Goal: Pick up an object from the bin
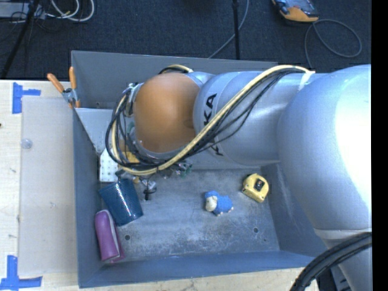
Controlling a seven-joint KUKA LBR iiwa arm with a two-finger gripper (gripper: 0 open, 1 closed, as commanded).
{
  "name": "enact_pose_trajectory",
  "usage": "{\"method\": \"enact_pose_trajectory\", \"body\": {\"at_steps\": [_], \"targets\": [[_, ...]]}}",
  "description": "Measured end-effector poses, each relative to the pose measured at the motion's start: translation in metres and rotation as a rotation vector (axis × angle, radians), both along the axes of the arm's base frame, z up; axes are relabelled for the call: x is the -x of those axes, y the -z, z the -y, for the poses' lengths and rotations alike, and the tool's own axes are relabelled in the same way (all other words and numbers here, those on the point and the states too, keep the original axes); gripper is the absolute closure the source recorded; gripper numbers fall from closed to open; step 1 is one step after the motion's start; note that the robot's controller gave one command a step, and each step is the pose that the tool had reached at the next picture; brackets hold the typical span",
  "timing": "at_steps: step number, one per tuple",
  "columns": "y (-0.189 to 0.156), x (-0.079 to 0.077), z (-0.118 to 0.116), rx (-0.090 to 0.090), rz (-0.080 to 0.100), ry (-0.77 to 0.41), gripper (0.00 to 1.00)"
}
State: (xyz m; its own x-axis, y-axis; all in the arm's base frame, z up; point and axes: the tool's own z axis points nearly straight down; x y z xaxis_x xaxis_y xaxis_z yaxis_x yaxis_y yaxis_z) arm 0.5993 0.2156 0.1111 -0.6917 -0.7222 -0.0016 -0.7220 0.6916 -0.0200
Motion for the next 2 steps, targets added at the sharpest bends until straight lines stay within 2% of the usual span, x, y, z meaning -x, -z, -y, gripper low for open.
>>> {"method": "enact_pose_trajectory", "body": {"at_steps": [1,2], "targets": [[-0.005,0.001,0.001,0.001,-0.005,0.027,1.0],[-0.024,0.004,0.001,0.002,-0.013,0.03,1.0]]}}
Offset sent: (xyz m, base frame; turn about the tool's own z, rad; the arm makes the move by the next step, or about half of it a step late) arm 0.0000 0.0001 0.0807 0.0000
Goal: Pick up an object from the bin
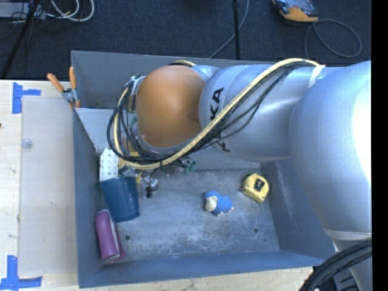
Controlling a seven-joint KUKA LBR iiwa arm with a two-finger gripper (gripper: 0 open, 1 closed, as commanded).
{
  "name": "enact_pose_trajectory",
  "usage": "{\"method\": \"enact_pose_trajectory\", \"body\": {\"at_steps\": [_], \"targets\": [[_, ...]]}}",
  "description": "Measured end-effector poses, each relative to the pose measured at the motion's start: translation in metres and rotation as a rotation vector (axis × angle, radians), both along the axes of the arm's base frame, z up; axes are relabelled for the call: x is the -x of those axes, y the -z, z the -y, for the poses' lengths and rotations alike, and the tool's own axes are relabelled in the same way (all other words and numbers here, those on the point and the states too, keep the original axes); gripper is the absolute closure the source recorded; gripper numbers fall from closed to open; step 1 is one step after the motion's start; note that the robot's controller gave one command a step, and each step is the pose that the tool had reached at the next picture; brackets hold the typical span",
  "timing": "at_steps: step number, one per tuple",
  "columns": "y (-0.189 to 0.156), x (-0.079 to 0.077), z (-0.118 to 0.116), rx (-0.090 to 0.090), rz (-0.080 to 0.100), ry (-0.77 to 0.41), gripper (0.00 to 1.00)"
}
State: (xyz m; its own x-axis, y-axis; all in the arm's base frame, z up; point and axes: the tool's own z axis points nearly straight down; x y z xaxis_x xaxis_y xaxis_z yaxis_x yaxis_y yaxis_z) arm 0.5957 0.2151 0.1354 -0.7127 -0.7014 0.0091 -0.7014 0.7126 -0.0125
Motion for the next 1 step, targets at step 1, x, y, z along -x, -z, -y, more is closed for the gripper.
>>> {"method": "enact_pose_trajectory", "body": {"at_steps": [1], "targets": [[-0.024,-0.0008,-0.0022,-0.004,0.005,-0.007,1.0]]}}
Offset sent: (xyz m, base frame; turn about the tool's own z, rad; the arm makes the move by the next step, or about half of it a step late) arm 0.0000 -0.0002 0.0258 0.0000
